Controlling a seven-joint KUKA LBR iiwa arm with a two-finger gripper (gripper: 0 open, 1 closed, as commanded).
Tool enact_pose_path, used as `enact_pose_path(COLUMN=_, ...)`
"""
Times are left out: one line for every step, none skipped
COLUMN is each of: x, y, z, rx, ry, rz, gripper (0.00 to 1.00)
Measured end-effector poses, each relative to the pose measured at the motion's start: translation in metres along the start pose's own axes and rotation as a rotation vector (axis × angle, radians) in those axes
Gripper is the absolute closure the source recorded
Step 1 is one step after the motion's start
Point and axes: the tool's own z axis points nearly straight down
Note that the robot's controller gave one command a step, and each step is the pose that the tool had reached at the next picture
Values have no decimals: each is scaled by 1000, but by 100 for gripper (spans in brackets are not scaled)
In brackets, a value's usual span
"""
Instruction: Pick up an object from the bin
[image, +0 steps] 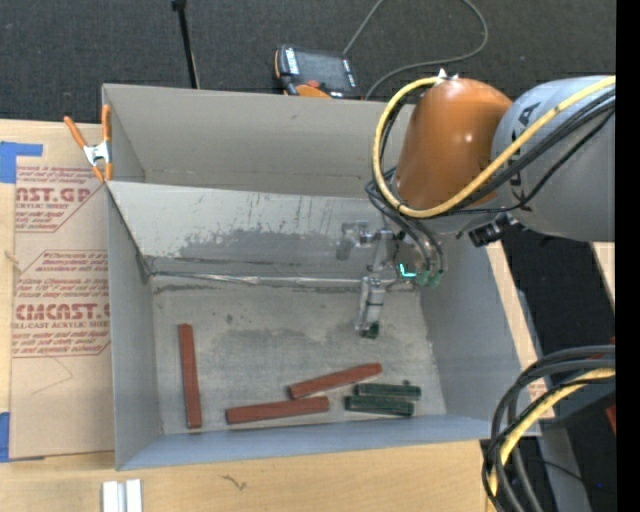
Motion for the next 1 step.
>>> enact_pose_path(x=47, y=-45, z=92, rx=1, ry=4, rz=-82, gripper=0)
